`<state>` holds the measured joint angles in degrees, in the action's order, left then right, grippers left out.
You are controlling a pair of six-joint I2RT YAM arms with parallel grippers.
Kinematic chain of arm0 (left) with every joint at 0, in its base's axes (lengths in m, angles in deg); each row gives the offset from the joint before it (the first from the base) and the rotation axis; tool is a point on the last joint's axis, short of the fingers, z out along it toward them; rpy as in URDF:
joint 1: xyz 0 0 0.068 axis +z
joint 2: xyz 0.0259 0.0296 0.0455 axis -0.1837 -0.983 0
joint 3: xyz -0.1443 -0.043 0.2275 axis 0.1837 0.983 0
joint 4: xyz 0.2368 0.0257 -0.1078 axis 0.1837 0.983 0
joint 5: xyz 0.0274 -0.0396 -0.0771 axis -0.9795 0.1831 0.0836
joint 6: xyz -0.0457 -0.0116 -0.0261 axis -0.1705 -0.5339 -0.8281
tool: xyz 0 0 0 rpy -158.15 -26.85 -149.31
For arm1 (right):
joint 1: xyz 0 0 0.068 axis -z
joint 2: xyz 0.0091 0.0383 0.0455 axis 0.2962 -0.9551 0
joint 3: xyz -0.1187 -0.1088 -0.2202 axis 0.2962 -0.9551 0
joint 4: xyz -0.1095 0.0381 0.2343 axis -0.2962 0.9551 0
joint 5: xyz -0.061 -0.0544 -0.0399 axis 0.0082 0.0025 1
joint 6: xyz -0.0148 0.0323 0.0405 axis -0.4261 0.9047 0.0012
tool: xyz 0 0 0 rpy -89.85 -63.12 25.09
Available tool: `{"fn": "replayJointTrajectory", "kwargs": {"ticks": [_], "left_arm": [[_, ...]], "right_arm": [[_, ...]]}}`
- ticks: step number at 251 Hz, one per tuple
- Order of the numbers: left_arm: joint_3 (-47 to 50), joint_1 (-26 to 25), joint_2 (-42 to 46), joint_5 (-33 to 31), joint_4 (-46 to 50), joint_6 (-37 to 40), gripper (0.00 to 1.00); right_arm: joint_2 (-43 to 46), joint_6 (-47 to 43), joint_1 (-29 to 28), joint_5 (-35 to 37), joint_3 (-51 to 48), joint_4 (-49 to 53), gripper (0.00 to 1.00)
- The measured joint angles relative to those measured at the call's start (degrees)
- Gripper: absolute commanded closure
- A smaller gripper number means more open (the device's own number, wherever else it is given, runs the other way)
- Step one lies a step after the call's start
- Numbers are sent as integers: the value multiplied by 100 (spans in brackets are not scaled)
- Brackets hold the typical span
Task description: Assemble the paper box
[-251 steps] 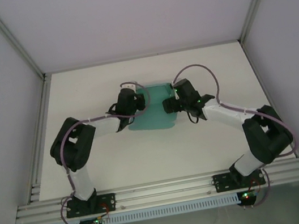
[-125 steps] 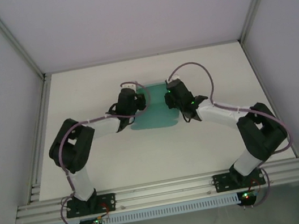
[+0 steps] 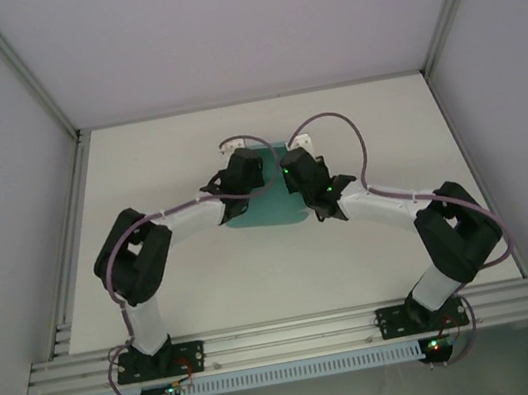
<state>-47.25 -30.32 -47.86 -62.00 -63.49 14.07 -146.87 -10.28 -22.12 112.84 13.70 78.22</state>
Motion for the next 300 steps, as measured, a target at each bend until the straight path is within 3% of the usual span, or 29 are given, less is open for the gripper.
{"fn": "replayJointTrajectory", "kwargs": {"ticks": [32, 60, 121, 161, 300], "left_arm": [[-334, -55, -149, -361, 485, -144, 97], [-413, -50, -195, -297, 568, -20, 92], [704, 442, 203, 1488, -540, 616, 84], [1010, 577, 216, 2052, -719, 739, 80], [1388, 693, 190, 2369, -984, 778, 60]], "right_arm": [[0, 66, -33, -63, 0, -33, 100], [0, 118, -7, -188, -2, -28, 100], [0, 144, 184, -931, -144, 48, 100], [0, 105, 155, -1119, -387, -55, 100], [-323, 302, -105, -767, -269, 227, 100]]}}
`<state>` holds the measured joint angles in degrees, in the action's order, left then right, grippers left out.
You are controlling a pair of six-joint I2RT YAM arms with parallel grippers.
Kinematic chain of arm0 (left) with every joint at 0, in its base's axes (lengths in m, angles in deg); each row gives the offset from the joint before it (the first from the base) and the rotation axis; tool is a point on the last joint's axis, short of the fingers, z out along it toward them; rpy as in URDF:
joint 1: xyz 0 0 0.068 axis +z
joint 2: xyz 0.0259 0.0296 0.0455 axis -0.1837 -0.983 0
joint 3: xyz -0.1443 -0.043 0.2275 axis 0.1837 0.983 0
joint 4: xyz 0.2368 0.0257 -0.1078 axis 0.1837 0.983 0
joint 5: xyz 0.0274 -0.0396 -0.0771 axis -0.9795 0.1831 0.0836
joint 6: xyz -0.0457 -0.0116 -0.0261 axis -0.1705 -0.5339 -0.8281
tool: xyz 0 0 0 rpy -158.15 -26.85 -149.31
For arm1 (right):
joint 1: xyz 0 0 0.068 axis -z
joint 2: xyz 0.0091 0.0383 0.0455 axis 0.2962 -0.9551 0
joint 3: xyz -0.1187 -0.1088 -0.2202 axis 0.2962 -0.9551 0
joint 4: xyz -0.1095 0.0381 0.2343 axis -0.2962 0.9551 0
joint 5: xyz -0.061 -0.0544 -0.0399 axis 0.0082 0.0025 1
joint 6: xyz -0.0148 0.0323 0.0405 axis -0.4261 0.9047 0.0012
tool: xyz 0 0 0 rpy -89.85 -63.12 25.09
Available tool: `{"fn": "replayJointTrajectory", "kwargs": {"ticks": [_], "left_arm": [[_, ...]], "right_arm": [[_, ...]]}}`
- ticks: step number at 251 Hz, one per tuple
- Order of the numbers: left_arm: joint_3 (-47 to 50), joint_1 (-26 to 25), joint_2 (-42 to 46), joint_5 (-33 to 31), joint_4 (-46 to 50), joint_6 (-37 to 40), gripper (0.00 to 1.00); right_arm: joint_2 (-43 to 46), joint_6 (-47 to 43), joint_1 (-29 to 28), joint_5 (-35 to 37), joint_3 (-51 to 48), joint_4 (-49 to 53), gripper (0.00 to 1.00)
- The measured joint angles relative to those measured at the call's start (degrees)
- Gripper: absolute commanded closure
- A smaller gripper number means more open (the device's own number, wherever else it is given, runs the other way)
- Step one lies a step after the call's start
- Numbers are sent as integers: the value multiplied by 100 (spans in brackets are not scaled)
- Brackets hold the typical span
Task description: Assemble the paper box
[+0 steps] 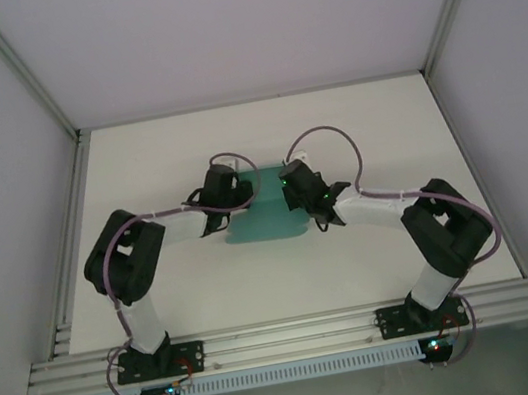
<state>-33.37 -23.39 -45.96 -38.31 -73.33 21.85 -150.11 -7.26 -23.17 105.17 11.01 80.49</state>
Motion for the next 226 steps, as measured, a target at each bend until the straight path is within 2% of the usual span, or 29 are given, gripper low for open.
{"fn": "replayJointTrajectory", "kwargs": {"ticks": [77, 117, 173, 226], "left_arm": [[181, 125, 33, 597, -199, 26, 48], [240, 109, 111, 885, -197, 33, 47], [245, 96, 122, 1047, -190, 28, 56], [245, 42, 155, 767, -98, 42, 57]], "right_arm": [[-11, 83, -15, 109, 42, 236, 100], [-11, 83, -57, 109, 42, 243, 100], [-9, 83, -90, 111, 42, 245, 100], [-7, 83, -103, 111, 42, 258, 100]]}}
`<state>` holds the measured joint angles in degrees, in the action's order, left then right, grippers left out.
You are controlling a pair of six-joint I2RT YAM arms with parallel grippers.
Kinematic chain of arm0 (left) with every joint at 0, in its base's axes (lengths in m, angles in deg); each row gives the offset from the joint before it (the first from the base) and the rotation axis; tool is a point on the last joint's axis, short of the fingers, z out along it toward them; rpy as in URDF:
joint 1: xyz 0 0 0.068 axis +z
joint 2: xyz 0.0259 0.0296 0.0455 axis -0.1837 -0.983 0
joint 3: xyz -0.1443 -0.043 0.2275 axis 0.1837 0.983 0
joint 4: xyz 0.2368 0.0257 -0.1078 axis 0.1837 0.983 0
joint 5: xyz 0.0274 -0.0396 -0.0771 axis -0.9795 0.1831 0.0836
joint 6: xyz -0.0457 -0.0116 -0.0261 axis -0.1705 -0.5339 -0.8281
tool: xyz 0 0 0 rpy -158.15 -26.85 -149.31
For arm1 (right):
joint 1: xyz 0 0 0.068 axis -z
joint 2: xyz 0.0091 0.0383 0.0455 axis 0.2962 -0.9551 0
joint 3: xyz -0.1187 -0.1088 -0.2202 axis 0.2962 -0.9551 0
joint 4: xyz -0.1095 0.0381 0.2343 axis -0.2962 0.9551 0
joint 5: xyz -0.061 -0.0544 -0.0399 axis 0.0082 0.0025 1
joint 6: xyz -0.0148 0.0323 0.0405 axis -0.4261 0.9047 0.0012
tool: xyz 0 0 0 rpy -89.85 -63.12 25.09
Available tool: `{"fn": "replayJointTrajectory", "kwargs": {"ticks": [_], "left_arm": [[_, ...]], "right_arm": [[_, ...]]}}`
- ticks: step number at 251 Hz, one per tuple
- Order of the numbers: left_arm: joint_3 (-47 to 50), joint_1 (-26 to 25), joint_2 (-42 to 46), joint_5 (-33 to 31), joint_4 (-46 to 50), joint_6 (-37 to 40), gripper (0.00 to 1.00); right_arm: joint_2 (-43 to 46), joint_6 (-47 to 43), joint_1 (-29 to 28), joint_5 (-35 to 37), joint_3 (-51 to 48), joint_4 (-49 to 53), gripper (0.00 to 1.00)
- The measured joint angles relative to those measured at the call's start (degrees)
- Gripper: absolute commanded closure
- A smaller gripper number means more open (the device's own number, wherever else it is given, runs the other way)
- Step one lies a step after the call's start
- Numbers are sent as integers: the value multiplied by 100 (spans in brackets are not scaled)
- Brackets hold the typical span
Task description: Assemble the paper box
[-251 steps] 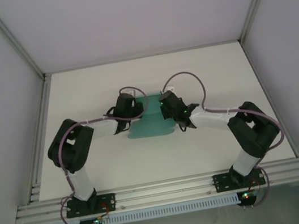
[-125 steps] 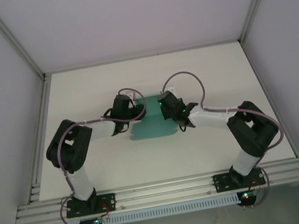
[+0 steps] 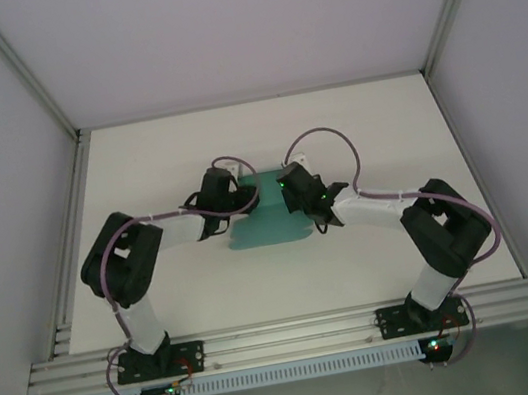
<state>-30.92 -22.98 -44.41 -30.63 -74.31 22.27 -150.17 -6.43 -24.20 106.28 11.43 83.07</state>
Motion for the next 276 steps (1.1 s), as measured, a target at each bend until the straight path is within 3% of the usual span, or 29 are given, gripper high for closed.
{"fn": "replayJointTrajectory", "kwargs": {"ticks": [82, 137, 193, 247, 276], "left_arm": [[170, -17, 341, -354, 437, 105, 50], [468, 17, 752, -361, 501, 181, 50], [407, 9, 614, -232, 439, 111, 52], [402, -140, 507, -297, 400, -79, 64], [382, -223, 496, -452, 426, -179, 80]], "right_arm": [[28, -2, -74, 66, 0, 28, 100], [46, -2, -111, 83, 0, 129, 100], [55, -2, -127, 173, 0, 131, 100], [55, 20, -203, 334, 0, 136, 100], [57, 22, -254, 422, 0, 136, 100]]}}
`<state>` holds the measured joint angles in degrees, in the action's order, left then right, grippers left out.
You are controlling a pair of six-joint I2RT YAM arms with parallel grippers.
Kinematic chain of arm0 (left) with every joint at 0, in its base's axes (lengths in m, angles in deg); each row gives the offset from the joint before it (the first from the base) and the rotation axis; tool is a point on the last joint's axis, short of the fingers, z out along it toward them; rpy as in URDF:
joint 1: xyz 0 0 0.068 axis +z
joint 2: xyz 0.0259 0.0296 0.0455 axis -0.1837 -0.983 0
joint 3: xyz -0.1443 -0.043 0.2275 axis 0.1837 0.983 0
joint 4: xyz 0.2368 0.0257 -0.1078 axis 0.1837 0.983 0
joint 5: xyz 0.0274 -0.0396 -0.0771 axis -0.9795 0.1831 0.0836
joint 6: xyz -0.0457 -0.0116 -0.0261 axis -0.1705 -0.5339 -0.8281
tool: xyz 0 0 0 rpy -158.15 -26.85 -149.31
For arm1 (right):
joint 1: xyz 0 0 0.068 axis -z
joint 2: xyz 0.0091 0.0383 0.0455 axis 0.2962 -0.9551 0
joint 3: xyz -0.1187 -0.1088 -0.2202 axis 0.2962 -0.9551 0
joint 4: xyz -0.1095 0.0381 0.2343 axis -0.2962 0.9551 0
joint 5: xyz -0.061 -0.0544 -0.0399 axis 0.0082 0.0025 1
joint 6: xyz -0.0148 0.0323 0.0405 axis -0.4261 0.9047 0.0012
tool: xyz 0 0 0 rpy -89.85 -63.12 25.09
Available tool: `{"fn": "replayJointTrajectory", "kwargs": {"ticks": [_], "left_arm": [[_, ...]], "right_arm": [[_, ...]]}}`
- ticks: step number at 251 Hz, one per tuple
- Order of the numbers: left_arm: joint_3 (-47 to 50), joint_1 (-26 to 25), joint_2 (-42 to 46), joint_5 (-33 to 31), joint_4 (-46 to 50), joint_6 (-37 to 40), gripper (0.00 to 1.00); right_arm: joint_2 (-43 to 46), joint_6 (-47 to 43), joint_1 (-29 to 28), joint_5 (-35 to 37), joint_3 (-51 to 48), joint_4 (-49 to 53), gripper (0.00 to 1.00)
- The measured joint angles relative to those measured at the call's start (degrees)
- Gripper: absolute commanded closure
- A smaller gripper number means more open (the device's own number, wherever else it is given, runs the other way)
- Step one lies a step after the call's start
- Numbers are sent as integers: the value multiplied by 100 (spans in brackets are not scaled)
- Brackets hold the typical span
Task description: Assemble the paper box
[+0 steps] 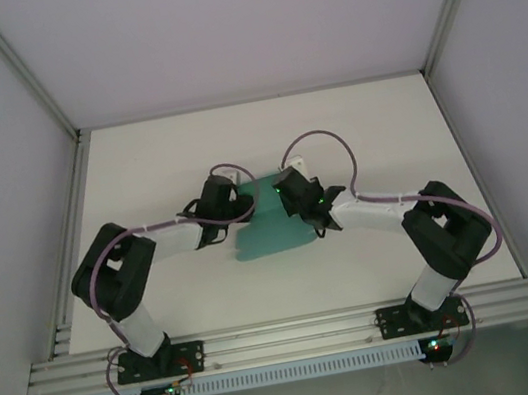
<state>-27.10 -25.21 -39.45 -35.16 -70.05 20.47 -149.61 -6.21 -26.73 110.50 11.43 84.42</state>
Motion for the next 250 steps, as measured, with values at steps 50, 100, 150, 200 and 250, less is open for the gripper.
{"fn": "replayJointTrajectory", "kwargs": {"ticks": [50, 100, 150, 200, 250], "left_arm": [[-114, -66, -72, -273, 70, -85, 90], [-562, -162, -348, -975, 380, -122, 99], [-988, -363, -605, -1904, 876, -369, 94], [-1587, -544, -1010, -2649, 1432, -986, 94], [-1794, -597, -1165, -2833, 1580, -1231, 79]], "right_arm": [[55, 72, -72, 122, -9, 11, 100], [85, 271, -146, 245, -44, -24, 100], [85, 490, -208, 264, -48, -103, 100], [70, 643, -221, 352, -42, -177, 100], [26, 708, -221, 431, -33, -234, 100]]}}
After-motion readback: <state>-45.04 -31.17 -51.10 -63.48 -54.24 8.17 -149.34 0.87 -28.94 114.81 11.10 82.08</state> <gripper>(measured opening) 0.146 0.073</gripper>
